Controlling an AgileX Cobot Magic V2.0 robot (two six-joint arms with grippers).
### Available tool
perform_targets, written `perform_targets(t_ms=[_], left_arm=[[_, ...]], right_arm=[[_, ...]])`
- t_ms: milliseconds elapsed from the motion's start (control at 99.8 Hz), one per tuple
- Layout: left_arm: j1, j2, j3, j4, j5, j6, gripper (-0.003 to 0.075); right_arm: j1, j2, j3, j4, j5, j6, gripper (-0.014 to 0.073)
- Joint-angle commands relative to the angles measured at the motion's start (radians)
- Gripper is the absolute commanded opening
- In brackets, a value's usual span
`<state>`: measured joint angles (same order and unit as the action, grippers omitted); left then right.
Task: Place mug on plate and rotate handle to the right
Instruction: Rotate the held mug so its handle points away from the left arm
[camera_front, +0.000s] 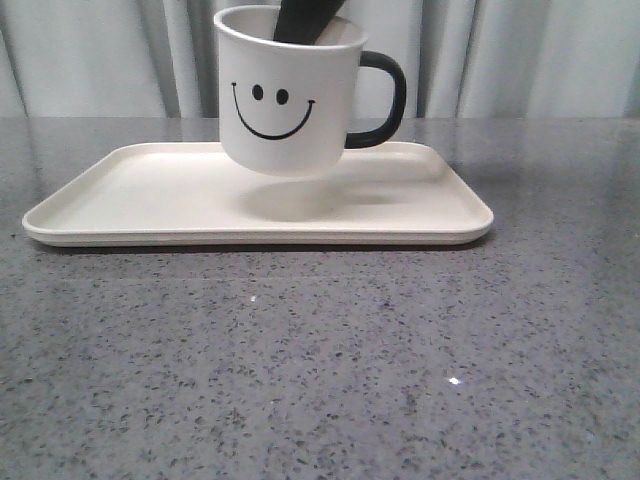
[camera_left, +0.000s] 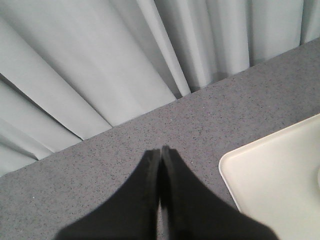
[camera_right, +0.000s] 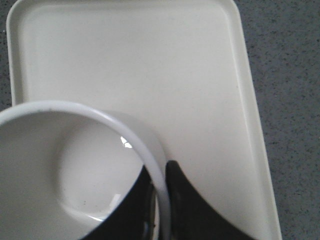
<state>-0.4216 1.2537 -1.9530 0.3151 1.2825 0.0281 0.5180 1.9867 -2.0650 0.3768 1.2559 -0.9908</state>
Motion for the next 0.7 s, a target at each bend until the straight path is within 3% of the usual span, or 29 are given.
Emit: perform_targets(t_ms=[0, 691], left_arm=[[-0.008, -0.016, -0.018, 0.017, -0.02, -0.009, -0.002], [-0.008, -0.016, -0.009, 0.017, -0.02, -0.009, -0.002]], right_arm=[[0.005, -0.057, -0.003, 0.025, 0.08, -0.017, -0.0064], [0.01, -0.026, 0.028, 0.051, 0.08, -0.019, -0.0064]])
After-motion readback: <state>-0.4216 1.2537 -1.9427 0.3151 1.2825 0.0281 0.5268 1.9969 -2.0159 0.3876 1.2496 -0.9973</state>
